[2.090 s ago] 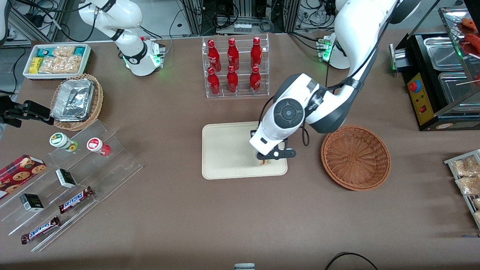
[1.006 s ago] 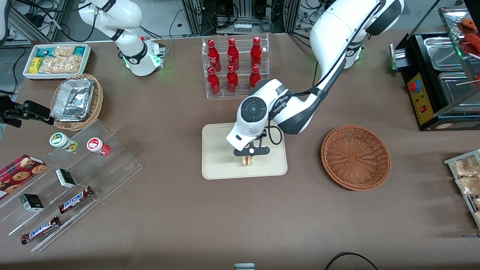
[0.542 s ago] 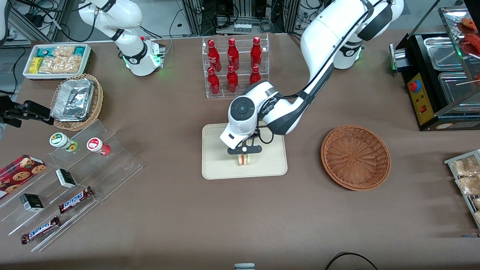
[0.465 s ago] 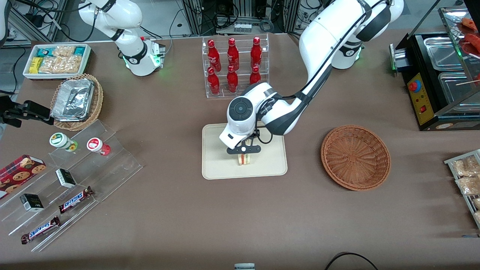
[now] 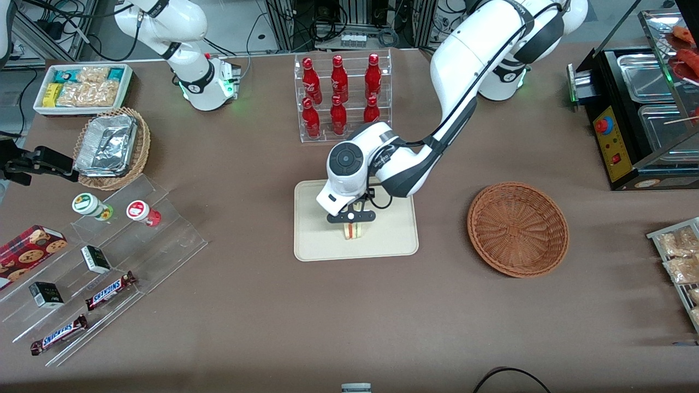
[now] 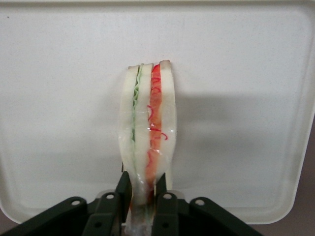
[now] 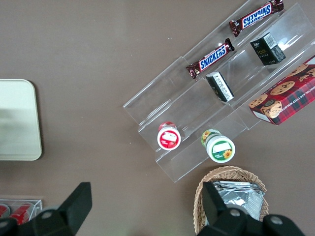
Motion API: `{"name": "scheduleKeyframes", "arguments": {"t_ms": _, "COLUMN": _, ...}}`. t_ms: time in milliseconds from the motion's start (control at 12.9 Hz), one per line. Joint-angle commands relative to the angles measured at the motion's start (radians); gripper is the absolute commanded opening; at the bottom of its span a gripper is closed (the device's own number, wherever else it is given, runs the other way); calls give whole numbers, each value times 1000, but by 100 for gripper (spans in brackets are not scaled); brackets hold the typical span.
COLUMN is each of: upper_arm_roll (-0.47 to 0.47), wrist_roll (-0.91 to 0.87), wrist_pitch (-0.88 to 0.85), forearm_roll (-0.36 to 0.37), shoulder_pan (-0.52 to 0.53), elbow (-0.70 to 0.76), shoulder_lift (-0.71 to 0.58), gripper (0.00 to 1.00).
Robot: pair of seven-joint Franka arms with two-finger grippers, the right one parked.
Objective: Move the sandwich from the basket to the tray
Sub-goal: 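Lower the sandwich onto the tray's center and open the left gripper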
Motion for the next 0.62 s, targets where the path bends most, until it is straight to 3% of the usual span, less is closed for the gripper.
{"name": "scheduleKeyframes", "arguments": {"t_ms": 0, "upper_arm_roll": 11, "wrist_roll": -23, "wrist_pitch": -13, "forearm_roll": 23, "shoulder_pan": -14, "elbow": 29, "shoulder_lift": -4, "gripper": 99}}
{"name": "scheduleKeyframes", "arguments": {"t_ms": 232, "upper_arm_roll": 11, "wrist_roll": -26, "wrist_pitch": -88, "forearm_roll": 15, "shoulder_pan": -2, "elbow": 34, "shoulder_lift": -60, "gripper": 100}}
{"name": "scheduleKeyframes", "arguments": {"t_ms": 542, "upper_arm_roll": 4, "wrist_roll": -23, "wrist_pitch": -226, "forearm_roll": -17, "shoulder_pan": 96, "elbow": 31, "shoulder_lift": -197, "gripper": 100}}
